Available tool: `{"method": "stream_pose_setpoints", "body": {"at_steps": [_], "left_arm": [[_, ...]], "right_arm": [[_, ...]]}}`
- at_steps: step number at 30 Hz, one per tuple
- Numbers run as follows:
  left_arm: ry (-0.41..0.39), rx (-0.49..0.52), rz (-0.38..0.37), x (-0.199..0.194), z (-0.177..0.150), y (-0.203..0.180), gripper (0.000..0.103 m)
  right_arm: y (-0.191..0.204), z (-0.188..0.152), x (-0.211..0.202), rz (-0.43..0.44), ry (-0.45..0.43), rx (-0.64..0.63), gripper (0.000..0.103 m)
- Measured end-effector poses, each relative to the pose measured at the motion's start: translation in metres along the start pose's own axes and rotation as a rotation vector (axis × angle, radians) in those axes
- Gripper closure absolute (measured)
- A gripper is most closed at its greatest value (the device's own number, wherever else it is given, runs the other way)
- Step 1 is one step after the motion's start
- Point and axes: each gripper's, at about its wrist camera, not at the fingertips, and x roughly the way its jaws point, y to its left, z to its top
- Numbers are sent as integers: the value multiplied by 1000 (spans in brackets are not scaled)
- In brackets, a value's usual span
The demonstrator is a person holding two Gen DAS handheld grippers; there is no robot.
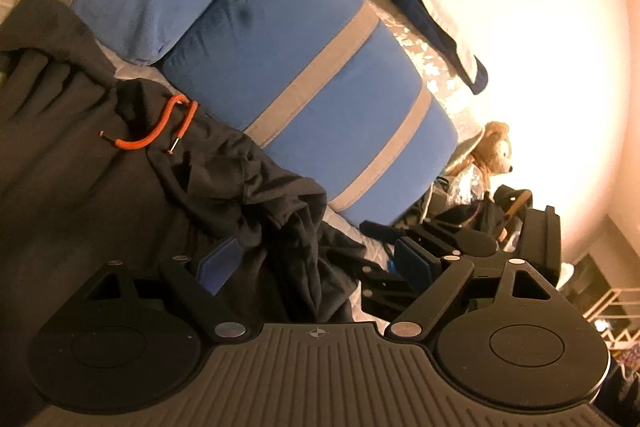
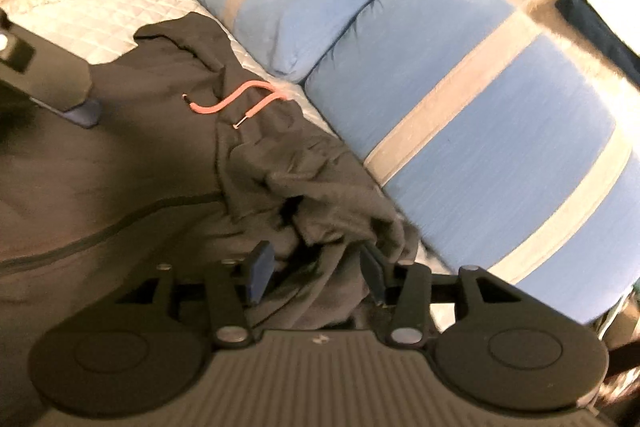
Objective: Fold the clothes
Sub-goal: 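Grasp the hoodie sleeve cuff beside the hood with the right gripper, then lift the held sleeve cuff up off the bed with the right gripper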
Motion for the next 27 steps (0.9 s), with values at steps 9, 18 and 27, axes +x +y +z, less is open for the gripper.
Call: {"method": "stream_pose_setpoints", "body": {"at_steps": [9, 18, 27], "left_arm": [[8, 19, 2, -1, 0, -1, 18], [-35, -8, 18, -7, 3, 2, 18], [-113, -25, 64, -17, 9, 7, 18]], "right_arm": [[12, 14, 14, -38, 2, -115, 39], [26, 5, 23, -129, -27, -213, 39], [58, -4, 39, -225, -73, -371, 38]]}}
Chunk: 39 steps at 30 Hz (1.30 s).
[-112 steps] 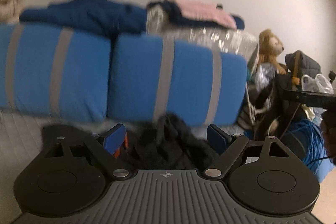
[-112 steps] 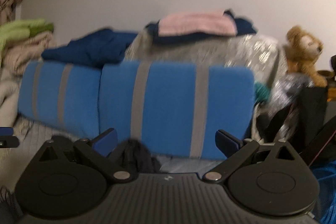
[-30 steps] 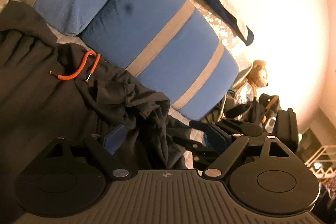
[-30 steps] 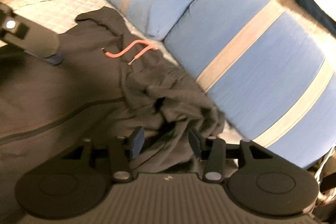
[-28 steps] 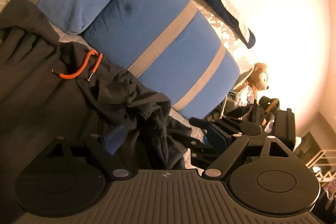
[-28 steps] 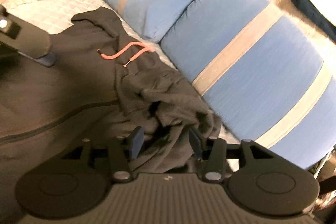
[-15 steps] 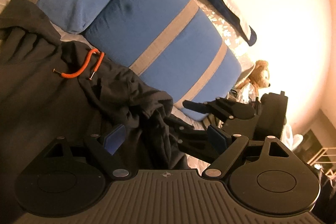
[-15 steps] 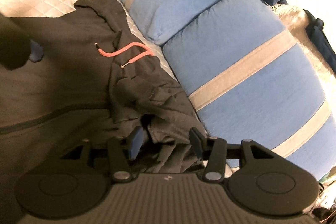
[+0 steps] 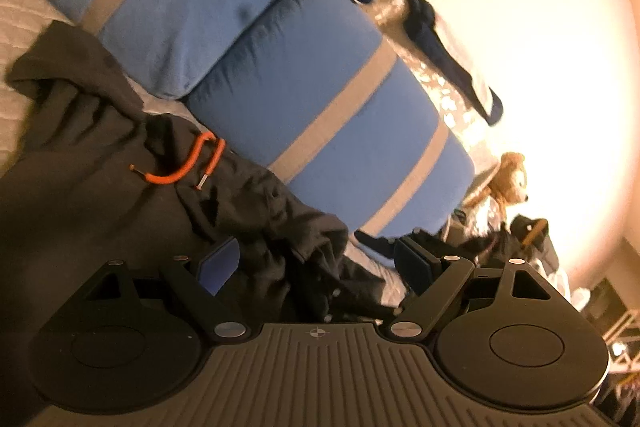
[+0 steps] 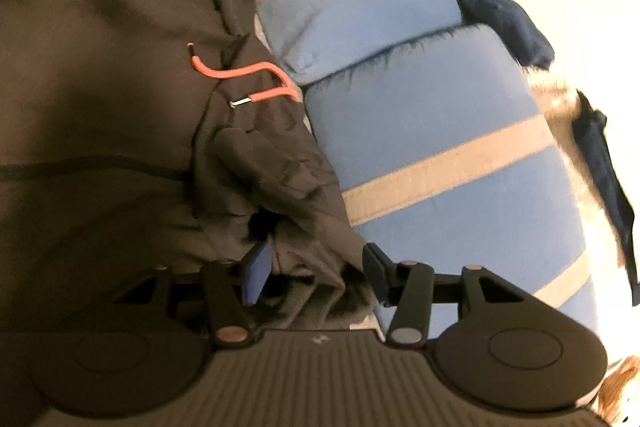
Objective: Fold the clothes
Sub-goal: 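Lift the held sleeve cuff up off the bed with the right gripper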
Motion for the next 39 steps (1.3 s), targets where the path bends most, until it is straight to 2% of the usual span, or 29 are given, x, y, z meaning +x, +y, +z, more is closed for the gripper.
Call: {"method": "stream_pose_setpoints", "body": {"at_steps": [8, 17, 18, 21, 23, 25, 28, 35, 39], "left_arm": [[-50, -93, 49, -6, 7, 15, 18], [-46, -89, 41, -5, 7, 16, 18], [-47, -90, 40, -5, 7, 17, 18], [-44, -93, 34, -4, 7, 17, 18], [-47, -91, 17, -4, 7, 16, 17], [-53, -77, -1, -5, 6, 14, 18], [-69, -52, -27, -6, 5, 10, 18], [-117, -32, -97, -13, 4, 5, 18], [-116, -52, -77, -12, 4, 8, 18]], "right_arm": [[39, 16, 24, -34, -40, -181, 41], [69, 16, 56, -116, -11, -429, 55], [70, 16, 60, -124, -3, -443, 59], [73, 17, 66, -136, 9, -481, 61], [76, 17, 70, -127, 24, -510, 67], [73, 20, 73, -110, 43, -478, 83], [62, 27, 73, -94, 60, -391, 95], [10, 42, 57, -105, 60, -123, 97], [-31, 41, 44, -91, 56, 97, 97]]}}
